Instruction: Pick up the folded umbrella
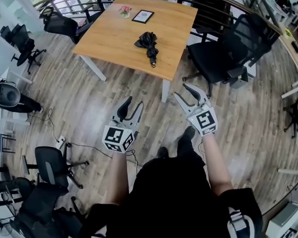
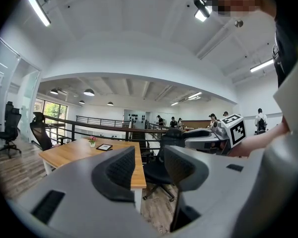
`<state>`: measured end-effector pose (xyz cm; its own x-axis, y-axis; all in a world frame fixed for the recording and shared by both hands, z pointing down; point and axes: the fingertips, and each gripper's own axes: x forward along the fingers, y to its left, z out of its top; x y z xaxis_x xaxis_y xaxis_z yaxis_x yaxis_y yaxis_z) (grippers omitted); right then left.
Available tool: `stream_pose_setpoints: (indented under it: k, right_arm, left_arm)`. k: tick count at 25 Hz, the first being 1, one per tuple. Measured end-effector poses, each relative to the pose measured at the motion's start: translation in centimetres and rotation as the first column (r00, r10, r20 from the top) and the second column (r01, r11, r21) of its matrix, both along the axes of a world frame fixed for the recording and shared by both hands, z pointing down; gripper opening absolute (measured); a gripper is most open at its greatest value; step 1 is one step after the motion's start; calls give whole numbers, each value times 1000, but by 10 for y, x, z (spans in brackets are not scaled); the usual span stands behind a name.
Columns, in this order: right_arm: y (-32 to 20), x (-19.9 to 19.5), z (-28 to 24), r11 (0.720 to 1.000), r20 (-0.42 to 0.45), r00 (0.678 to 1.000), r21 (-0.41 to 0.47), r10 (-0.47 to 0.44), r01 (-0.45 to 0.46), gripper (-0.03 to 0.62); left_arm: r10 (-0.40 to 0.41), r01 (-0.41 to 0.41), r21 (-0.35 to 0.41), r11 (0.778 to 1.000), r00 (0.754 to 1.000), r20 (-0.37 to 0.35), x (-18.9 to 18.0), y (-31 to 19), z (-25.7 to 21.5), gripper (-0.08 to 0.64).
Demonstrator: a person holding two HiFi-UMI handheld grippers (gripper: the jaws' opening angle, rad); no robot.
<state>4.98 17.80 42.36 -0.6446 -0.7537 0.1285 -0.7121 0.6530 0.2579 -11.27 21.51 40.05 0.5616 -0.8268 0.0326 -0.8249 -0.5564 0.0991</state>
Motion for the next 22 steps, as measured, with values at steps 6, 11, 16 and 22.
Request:
stream_pose_setpoints:
  k: [6, 11, 16, 22]
  right_arm:
    - [2, 0, 1, 1000, -4, 1000, 3, -6, 6, 195]
    - [1, 1, 4, 1000, -4, 1000, -10, -5, 5, 195]
    - [-3, 4, 10, 1000, -7, 1000, -19, -10, 10, 193]
    - [-27, 14, 13, 999, 1, 1000, -37, -1, 1, 193]
  left_arm:
    - [-11, 11, 1, 1000, 1000, 2, -1, 2, 1, 199]
    - [-8, 9, -14, 1000, 1000, 3, 0, 3, 6, 199]
    - [-8, 8, -30, 1000, 1000, -2, 4, -4, 13, 199]
    - [-16, 16, -35, 999, 1000, -7, 8, -24, 13, 199]
